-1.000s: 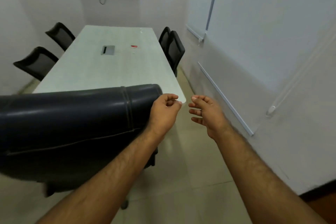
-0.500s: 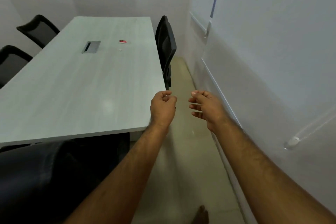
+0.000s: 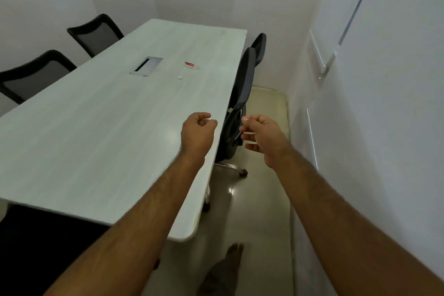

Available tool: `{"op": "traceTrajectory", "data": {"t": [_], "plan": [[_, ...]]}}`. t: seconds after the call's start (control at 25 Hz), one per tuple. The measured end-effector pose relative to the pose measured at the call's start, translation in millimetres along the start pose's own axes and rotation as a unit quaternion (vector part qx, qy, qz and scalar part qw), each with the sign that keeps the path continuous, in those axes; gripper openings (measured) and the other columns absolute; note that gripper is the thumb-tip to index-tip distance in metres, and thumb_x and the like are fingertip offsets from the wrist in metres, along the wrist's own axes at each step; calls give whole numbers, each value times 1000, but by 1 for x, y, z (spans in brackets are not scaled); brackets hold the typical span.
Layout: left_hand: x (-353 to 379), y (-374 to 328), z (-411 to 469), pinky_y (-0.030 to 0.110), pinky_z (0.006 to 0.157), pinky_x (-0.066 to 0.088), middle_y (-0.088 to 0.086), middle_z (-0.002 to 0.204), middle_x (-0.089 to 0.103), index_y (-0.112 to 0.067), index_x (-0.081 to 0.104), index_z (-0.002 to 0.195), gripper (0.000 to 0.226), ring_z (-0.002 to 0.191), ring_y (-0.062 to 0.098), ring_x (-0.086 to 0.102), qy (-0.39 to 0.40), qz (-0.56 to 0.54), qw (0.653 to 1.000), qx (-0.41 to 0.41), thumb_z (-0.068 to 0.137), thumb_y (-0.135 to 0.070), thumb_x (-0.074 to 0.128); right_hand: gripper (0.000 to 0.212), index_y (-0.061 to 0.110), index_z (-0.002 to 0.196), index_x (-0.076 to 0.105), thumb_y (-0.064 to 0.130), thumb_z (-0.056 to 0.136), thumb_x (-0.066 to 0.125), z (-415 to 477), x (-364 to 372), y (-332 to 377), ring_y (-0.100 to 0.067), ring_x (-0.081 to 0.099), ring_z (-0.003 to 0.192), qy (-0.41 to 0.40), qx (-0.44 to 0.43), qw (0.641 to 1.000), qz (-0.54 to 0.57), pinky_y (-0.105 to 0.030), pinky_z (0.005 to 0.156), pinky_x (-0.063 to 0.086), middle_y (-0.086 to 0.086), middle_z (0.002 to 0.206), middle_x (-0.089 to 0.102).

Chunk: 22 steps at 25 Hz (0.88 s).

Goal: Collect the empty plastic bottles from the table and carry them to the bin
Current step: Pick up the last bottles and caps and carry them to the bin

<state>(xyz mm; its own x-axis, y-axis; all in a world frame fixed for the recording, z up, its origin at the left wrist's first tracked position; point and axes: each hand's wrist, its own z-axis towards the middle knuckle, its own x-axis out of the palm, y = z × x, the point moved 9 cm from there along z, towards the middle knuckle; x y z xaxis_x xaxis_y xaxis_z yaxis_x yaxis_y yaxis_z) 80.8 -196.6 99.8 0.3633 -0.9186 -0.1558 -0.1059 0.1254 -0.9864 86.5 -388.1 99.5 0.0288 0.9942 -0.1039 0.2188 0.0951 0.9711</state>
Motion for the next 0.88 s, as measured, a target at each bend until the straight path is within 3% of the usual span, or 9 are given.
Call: {"op": "traceTrajectory", "data": {"t": [0.2, 0.6, 0.8, 0.88], "plan": [[62, 6, 129, 24, 82, 46, 2, 112, 66, -13, 65, 117, 28, 104, 17, 62, -49, -13, 998, -20, 90, -18, 63, 18, 16, 106, 67, 29, 97, 58, 159, -14, 36, -17, 65, 87, 46, -19, 998, -24, -30, 69, 53, -3, 98, 70], [178, -40, 361, 26, 80, 47, 3, 114, 65, -14, 62, 120, 28, 103, 19, 61, -121, -10, 991, -51, 92, -18, 61, 25, 15, 115, 66, 32, 97, 61, 436, -6, 122, -17, 67, 90, 127, -24, 989, -73, -29, 71, 55, -5, 106, 71], [206, -27, 474, 18, 69, 45, 2, 107, 65, -12, 64, 117, 26, 96, 17, 60, -208, -1, 976, -61, 91, -16, 62, 20, 18, 110, 67, 31, 97, 61, 585, 32, 145, -16, 67, 88, 213, -52, 971, -92, -32, 75, 57, -2, 101, 71], [218, -23, 517, 21, 73, 46, 1, 106, 64, -12, 64, 116, 26, 95, 16, 60, -235, 11, 970, -61, 90, -16, 62, 20, 18, 110, 67, 31, 97, 60, 637, 50, 153, -16, 67, 88, 253, -71, 960, -92, -33, 77, 57, -2, 101, 71]]}}
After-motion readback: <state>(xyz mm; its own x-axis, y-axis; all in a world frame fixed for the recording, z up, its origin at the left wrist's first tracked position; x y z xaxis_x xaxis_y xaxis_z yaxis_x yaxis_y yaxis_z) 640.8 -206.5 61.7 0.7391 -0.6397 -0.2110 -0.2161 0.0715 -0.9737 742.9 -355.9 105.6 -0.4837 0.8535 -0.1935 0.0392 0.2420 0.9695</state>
